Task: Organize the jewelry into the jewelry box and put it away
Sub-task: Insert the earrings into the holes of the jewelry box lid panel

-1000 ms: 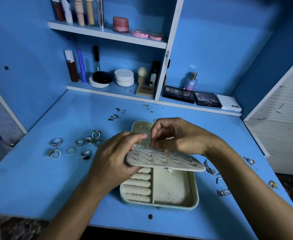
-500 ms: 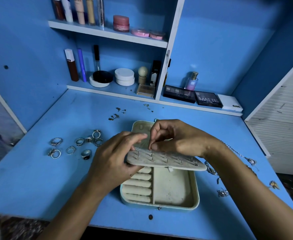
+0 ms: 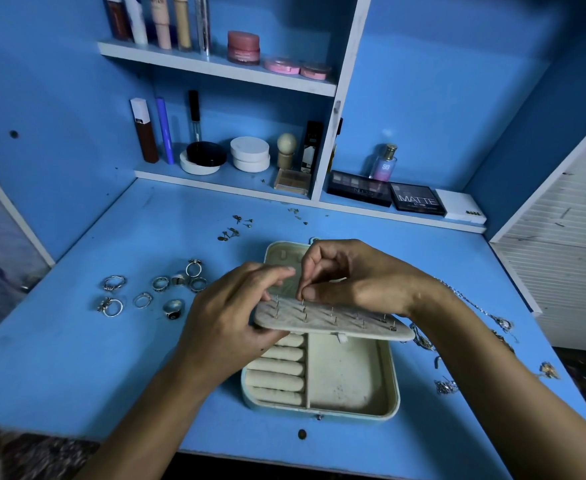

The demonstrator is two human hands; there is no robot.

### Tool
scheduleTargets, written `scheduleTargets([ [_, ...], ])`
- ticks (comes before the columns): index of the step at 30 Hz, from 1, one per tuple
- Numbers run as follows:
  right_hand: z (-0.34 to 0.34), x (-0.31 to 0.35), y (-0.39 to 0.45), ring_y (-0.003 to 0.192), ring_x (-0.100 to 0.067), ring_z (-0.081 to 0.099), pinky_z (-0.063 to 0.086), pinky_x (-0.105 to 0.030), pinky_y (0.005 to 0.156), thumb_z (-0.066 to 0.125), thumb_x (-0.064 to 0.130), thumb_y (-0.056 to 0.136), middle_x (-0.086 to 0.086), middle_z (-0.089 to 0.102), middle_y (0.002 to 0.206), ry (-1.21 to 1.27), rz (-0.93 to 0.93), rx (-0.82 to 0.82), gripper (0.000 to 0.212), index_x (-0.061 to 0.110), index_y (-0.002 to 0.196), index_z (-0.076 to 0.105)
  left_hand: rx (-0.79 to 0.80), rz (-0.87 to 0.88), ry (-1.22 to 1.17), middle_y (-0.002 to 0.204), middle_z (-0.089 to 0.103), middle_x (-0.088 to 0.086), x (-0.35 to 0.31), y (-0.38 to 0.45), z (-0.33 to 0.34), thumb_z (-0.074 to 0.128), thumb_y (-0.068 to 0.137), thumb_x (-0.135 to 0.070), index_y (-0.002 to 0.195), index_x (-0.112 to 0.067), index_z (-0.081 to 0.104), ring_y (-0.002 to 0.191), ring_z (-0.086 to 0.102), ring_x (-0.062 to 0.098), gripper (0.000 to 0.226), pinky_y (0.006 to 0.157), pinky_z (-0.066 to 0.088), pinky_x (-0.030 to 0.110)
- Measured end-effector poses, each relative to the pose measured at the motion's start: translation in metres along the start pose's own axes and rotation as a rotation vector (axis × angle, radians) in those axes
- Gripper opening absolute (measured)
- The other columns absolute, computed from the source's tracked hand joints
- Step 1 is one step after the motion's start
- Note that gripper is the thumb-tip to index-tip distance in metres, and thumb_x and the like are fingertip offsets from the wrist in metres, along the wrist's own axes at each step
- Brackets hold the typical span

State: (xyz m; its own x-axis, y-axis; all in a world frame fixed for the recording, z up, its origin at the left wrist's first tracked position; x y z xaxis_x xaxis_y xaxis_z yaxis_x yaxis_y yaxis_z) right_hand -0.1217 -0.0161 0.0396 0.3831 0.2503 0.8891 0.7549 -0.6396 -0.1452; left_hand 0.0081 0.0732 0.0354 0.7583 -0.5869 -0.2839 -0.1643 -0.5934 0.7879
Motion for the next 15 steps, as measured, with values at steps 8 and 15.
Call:
scheduleTargets([
  [8,0.000,0.002,-0.001,0.087,-0.009,0.070,0.050,-0.018,0.081,0.072,0.000,0.088,-0.003,0.075,0.090,-0.031,0.015,0.017,0.011,0.004,0.095,0.064,-0.006,-0.001,-0.003,0.092,0.066,0.002,0.001,0.000,0.000,0.074,0.077,-0.027,0.118,-0.015,0.055,0.070,0.061,0.013,0.047,0.067,0.052,0.029],
  [15,-0.001,0.010,-0.002,0.088,-0.010,0.071,0.049,-0.014,0.077,0.075,0.002,0.086,-0.005,0.076,0.090,-0.125,0.018,0.015,0.013,0.006,0.094,0.066,-0.011,-0.006,-0.013,0.094,0.065,0.001,0.001,0.000,-0.001,0.074,0.079,-0.033,0.119,-0.015,0.055,0.071,0.061,0.011,0.048,0.067,0.053,0.028],
])
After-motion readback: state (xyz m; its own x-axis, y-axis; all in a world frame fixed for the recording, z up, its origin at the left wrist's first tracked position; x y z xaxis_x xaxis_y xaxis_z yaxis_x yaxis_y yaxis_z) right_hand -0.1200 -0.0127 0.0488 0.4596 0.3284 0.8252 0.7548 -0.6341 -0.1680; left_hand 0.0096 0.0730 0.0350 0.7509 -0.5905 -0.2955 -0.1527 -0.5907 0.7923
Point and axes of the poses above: each hand's wrist, its own y-axis towards the middle knuckle, its own z-axis out of the palm, x = y × z, the point moved 7 cm from there along y, towards the middle knuckle
